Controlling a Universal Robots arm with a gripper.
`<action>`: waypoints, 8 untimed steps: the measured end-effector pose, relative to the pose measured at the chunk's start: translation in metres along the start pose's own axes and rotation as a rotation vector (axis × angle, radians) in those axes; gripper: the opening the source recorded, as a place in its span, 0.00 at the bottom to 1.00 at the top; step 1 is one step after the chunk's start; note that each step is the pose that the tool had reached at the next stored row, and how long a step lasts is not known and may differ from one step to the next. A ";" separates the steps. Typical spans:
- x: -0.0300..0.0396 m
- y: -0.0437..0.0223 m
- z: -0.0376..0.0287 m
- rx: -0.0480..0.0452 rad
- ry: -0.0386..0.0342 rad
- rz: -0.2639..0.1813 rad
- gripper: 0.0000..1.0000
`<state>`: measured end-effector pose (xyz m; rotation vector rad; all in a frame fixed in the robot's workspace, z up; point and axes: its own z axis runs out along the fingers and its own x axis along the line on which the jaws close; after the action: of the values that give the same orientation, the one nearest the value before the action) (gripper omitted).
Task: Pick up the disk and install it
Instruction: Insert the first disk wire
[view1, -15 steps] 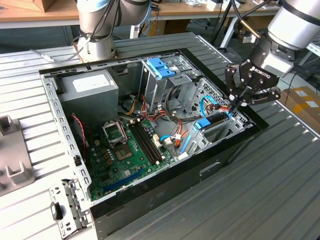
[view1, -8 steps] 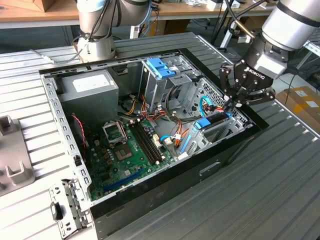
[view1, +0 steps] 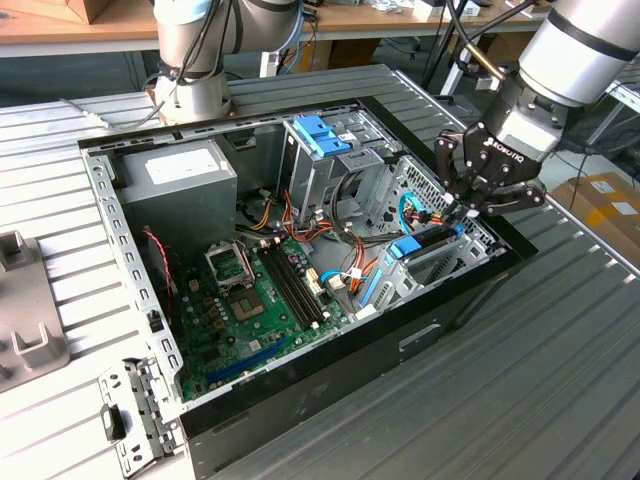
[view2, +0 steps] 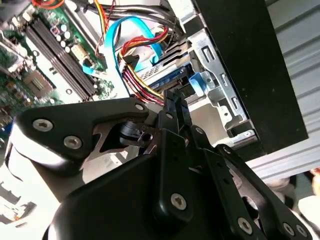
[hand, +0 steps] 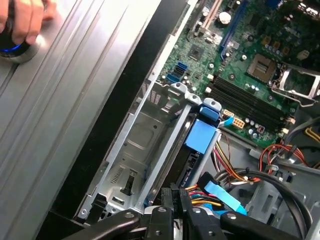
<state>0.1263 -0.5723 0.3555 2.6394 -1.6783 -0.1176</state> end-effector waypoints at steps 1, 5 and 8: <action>0.0000 0.0000 0.0005 0.0010 -0.0008 0.018 0.17; 0.0001 -0.0001 0.0023 0.0051 -0.0044 0.090 0.17; 0.0001 -0.0001 0.0027 0.0078 -0.0070 0.136 0.17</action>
<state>0.1263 -0.5722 0.3528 2.5229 -1.8576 -0.1189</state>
